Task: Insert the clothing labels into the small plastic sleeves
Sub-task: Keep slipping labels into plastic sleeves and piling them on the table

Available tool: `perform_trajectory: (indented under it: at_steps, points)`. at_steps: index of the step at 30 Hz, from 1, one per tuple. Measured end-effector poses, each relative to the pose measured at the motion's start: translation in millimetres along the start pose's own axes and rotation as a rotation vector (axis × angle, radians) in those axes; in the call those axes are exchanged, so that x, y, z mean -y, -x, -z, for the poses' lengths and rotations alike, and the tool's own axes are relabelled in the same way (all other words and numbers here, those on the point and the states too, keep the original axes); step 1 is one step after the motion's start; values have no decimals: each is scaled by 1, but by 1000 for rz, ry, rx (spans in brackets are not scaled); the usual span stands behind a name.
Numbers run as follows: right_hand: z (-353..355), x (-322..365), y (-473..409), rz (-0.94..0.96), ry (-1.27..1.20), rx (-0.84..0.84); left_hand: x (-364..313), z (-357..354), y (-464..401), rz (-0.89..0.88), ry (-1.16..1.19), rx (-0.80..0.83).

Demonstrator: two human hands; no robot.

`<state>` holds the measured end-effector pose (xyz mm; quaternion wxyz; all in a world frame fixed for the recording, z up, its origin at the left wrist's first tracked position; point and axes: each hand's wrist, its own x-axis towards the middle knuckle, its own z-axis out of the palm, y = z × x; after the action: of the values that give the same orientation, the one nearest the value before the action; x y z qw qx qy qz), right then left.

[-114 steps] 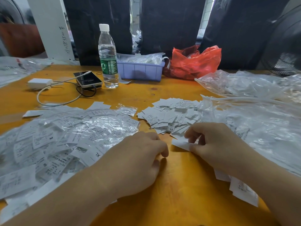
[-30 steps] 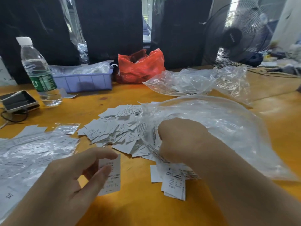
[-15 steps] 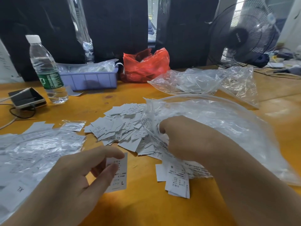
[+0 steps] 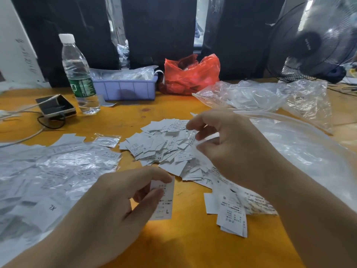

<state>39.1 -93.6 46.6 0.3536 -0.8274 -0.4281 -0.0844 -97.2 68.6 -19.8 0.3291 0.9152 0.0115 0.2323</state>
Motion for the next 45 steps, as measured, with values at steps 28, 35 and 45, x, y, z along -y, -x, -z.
perform_trajectory:
  at_steps: [28,35,45]
  points:
    - [-40,10,9,-364,-1238,476,-5,22,-3,239,283,22]
    - [-37,15,9,-347,-974,443,-8,27,-6,260,389,-157]
    - [-38,15,9,-269,-785,438,-3,25,-8,279,461,-119]
